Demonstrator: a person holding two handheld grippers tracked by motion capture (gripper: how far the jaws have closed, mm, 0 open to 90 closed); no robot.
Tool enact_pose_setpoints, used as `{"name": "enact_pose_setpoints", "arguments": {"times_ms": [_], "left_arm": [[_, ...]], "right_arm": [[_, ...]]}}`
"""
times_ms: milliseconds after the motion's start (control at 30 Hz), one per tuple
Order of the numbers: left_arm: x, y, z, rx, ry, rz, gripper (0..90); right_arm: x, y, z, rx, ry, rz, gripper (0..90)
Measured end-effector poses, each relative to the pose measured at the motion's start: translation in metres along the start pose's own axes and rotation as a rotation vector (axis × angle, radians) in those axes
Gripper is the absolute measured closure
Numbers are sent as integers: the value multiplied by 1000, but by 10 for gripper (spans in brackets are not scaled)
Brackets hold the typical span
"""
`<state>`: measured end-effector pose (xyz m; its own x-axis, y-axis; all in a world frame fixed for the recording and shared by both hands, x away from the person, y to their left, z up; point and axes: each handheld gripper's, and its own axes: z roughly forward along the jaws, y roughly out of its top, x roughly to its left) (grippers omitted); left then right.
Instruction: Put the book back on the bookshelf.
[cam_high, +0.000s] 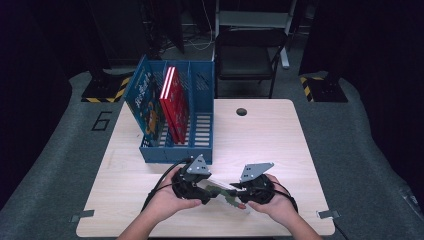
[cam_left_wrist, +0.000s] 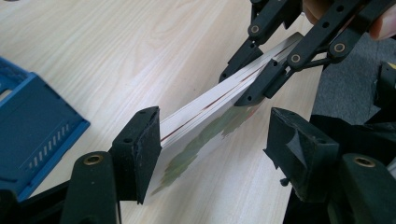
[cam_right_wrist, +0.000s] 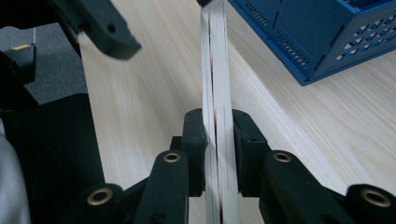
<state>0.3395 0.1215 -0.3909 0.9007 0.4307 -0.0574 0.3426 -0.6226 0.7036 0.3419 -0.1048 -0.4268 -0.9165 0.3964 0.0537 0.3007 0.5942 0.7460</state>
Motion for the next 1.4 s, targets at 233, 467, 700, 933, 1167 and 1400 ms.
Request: {"name": "enact_pose_setpoints", "arguments": {"times_ms": [233,467,700,933,1167,1400], "left_arm": [[3,5,7,-14,-10,-7,355],[4,8,12,-27,-30,1,344],[4,12,22,24,-50,43,337],[7,12,24,19,-67,28,349],[9,15,29,61,-53,46,367],[12,17,33,66,-50,48,386]], "right_arm": [[-2,-2,-1,-8,4,23,769],[0,-2,0,-19,-10,26,766],[3,-3,0,-24,-12,36,756],[-1,-12,-10,-51,-19,84,620],[1,-34,-25,-79,-46,137,590],[2,-50,-31,-52,-74,157,620]]}}
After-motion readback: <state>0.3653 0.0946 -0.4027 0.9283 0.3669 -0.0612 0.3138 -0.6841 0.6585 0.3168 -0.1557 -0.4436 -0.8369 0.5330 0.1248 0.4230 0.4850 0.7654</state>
